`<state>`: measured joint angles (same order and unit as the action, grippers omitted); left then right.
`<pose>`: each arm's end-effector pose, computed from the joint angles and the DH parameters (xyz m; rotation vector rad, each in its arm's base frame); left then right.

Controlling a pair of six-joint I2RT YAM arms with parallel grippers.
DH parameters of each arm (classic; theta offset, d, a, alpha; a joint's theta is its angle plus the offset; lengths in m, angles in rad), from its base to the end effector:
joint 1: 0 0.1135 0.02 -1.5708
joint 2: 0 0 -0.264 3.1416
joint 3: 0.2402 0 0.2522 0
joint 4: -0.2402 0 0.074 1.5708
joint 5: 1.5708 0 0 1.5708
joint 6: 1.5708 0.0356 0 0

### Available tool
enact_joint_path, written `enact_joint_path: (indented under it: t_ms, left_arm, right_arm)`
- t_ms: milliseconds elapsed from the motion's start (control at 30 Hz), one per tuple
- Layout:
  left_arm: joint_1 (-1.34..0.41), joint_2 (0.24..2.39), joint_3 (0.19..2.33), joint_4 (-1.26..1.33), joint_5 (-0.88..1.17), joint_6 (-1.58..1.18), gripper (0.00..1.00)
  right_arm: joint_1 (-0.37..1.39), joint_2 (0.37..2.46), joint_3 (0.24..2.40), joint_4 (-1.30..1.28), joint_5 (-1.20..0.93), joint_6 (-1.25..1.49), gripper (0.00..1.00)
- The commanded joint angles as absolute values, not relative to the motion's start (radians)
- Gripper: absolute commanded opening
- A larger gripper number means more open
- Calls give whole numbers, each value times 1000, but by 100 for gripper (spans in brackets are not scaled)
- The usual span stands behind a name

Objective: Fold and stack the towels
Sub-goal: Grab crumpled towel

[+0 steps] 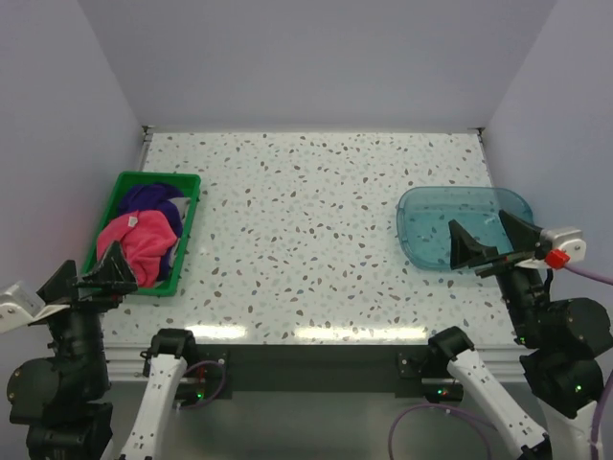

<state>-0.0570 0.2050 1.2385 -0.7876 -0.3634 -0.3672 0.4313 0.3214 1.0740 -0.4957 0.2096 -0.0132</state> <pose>-0.0598 0.0161 0.4345 -0.5058 1.2432 -0.1179 0.0145 -0.0015 0.4358 -0.1145 1.3178 0.2178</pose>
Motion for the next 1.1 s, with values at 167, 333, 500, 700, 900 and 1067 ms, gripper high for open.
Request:
enact_joint_path:
  t_ms: [167,333,500,700,900,1067]
  left_arm:
    - [-49,235,1088,-749,-351,-474,100]
    - [-49,382,984,-747,-328,-523,100]
    - [-49,684,914,-712,-267,-558,100]
    - [-41,1022,943,-614,-407,-555,100]
    - [182,1229,983,-546,-443,-497,100]
    - [250,1347,989,-517,-420,-514,97]
  right_arm:
    - [433,360,967,-439,218,144,99]
    - [433,448,934,-474,224,185,99]
    - [434,587,907,-497,152,204,99]
    - [434,768,900,-520,69,195,99]
    - [452,793,844,-433,-60,207,99]
    - [472,805,839,-429,-28,181,99]
